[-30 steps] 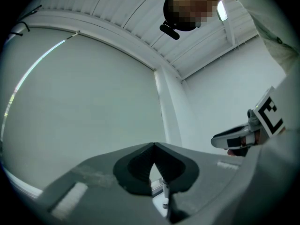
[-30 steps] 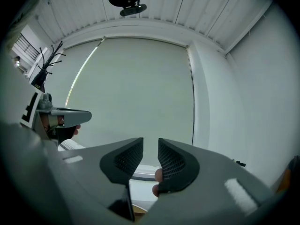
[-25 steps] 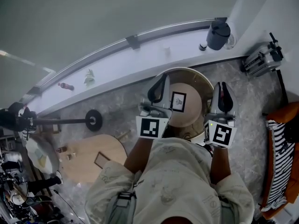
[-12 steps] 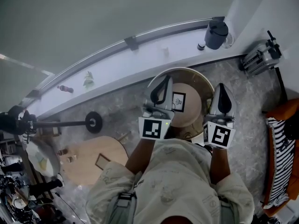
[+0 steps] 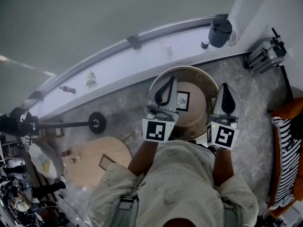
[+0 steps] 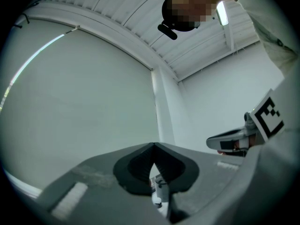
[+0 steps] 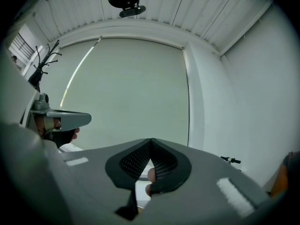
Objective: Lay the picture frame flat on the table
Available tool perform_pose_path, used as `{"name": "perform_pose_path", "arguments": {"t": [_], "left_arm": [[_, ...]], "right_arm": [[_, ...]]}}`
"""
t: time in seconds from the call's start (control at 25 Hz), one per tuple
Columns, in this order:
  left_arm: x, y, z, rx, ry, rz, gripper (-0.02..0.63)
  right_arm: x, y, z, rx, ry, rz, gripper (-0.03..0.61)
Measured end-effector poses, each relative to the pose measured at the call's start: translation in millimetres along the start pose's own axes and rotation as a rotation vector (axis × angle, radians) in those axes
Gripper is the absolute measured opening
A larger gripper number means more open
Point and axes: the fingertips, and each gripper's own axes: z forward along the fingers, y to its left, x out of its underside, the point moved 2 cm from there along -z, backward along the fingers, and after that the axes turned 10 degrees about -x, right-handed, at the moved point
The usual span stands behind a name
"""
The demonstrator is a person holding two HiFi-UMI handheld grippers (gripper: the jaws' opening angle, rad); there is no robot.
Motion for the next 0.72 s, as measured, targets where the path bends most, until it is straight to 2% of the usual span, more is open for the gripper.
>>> {"name": "perform_pose_path", "arguments": {"t": [0.12, 0.28, 0.48, 0.72], "left_arm": [[-1, -2, -2, 0.003, -0.006, -0.001, 0.003], [0, -7, -5, 0.002, 0.002, 0.012, 0.003], [5, -10, -5, 0.003, 0.011, 0.017, 0.003], [4, -3, -8, -0.023, 0.018, 0.015, 0.003]], "right_arm": [[-1, 0, -2, 0.0, -0.002, -0.005, 0.0], [6, -3, -7, 0.004, 0.049, 0.013, 0.0], [5, -6, -8, 0.006, -0.008, 0.007, 0.0], [5, -2, -4, -0.019, 0.013, -0.001, 0.0]]}}
